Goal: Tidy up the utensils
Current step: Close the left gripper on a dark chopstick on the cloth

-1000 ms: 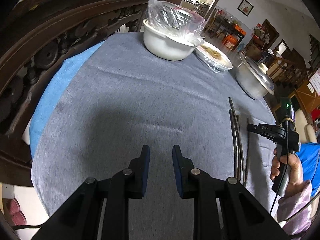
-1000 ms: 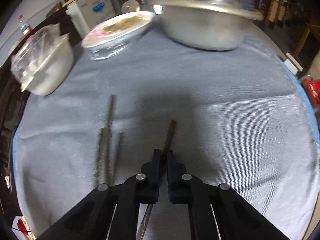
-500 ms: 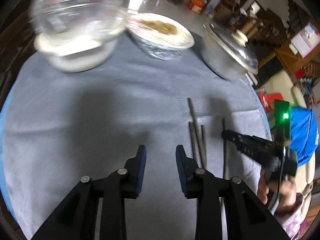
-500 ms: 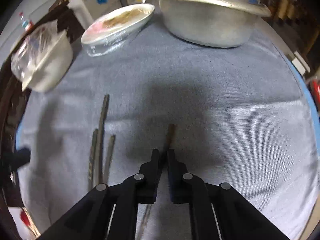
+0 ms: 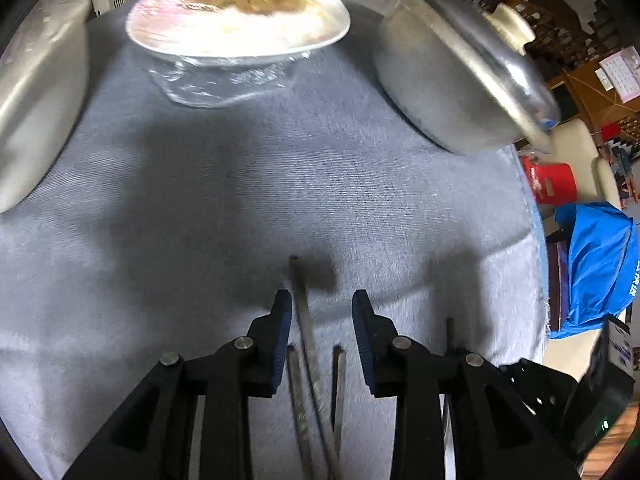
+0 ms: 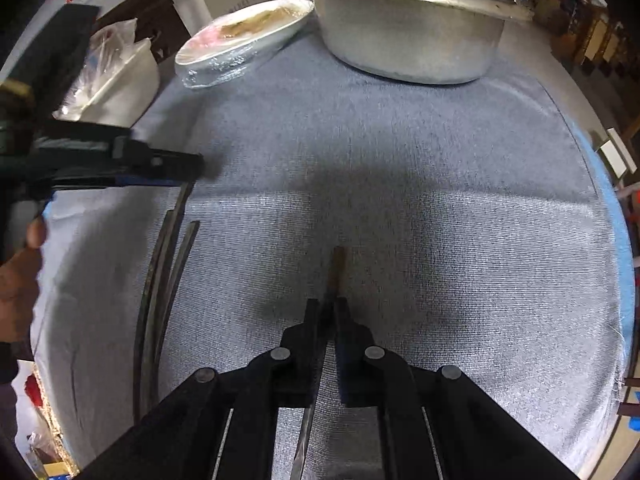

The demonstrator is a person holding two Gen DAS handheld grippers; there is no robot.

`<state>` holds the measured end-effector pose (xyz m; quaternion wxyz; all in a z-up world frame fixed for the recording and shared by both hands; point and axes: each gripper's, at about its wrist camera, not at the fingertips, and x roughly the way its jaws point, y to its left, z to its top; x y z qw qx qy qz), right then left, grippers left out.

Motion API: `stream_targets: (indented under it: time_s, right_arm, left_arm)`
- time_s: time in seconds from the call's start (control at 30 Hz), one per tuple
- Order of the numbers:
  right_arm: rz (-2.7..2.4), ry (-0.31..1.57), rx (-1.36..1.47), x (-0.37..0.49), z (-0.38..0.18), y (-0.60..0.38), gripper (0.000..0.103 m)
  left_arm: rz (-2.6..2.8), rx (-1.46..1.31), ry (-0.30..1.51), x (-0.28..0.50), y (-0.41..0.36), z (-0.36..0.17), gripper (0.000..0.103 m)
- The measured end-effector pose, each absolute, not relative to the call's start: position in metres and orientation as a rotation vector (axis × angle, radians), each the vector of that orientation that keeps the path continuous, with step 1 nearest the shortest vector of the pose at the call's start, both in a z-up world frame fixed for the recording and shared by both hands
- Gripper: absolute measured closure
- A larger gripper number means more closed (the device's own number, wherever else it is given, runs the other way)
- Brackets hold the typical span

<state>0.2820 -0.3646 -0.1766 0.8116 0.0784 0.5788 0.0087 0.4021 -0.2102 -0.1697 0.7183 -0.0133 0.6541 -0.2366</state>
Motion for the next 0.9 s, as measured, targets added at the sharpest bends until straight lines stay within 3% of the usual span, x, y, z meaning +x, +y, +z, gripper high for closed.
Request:
stream_targets:
  time_s: [0.23, 0.33, 0.4, 0.57, 0.9]
  right_arm:
    - [0.031, 1.283, 0.179, 0.291, -0.178, -0.367, 0.093]
    - [0.008, 1.298, 0.164, 0.302, -0.179, -0.363, 0.090]
    - [-0.007, 1.288, 0.140, 0.306, -0.178, -0.358, 0.090]
    - [-0.016, 1.271, 0.165, 0.310, -0.179, -0.355, 0.096]
    - [0.006, 1.056, 0.288, 0.246, -0.123, -0.382, 0.096]
  left_arm:
    - [-0.499, 0.016, 1.440, 0.405, -0.221, -0.168, 0.074]
    - [-0.470, 0.070, 1.422, 0.404, -0.224, -0.167, 0.092]
    - [-0.464, 0.068, 1.420, 0.405, -0.224, -0.167, 0.097]
    - [-0.491, 0.047, 1.378, 0.396, -0.217, -0.158, 0.098]
    - [-0.595, 0.009, 1.141, 0.336, -0.170, -0.057, 0.098]
